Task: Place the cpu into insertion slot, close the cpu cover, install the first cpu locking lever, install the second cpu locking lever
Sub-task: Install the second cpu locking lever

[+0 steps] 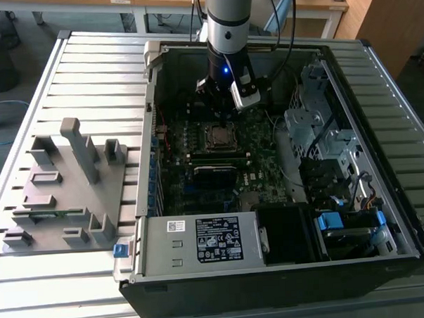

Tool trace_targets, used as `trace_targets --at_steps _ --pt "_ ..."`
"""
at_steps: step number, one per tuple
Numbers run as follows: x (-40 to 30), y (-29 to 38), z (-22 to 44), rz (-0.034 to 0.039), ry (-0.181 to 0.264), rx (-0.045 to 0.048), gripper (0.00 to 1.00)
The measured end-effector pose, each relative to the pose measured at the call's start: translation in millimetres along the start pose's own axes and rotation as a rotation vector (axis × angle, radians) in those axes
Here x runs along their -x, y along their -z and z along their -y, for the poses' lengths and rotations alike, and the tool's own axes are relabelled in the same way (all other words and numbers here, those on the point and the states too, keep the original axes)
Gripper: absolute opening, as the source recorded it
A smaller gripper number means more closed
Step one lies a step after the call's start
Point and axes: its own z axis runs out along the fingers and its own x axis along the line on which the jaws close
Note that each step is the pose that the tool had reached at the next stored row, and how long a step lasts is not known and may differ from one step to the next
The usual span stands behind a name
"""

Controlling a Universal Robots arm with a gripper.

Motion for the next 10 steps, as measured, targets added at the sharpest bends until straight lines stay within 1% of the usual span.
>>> trace_targets --at_steps 2,6,10 --pt "0.0 0.6 0.1 -0.0001 0.0 0.0 0.1" --pt "0.1 4.3 -0.2 -0.0003 0.0 0.0017 0.1" --pt "0.2 4.6 0.1 -0.0003 0.0 0.0019 0.1"
